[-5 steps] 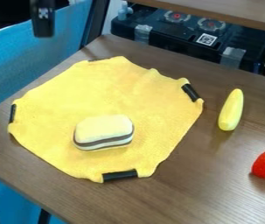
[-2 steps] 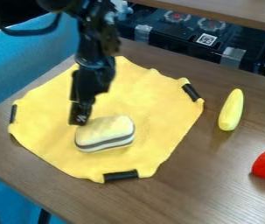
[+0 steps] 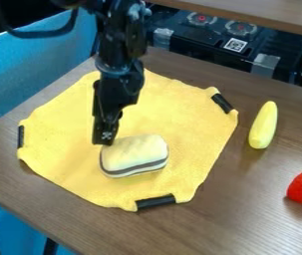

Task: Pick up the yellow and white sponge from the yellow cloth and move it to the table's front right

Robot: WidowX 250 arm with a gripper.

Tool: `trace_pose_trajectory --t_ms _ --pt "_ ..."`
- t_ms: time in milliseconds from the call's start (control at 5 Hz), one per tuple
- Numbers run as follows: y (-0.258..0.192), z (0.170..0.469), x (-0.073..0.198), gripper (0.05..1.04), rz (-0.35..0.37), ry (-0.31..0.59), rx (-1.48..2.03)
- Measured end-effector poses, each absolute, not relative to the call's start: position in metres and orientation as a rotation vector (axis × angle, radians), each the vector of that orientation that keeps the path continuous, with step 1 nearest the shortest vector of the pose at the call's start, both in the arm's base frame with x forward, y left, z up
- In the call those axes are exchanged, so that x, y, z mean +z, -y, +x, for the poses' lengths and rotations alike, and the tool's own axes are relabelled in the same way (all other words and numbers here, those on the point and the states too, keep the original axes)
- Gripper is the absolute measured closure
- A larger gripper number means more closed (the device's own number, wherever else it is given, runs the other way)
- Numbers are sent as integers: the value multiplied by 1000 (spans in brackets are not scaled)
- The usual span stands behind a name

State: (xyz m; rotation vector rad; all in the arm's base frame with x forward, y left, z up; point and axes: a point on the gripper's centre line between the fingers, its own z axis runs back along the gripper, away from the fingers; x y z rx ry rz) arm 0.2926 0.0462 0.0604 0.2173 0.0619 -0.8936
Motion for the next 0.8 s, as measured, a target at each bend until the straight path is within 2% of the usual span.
trace_pose_trajectory --t_ms 200,400,800 --pt "-39 293 73 83 229 -54 -906" --pt "-38 291 92 83 305 -58 -893" --pt "-20 289 86 83 259 -56 -862"
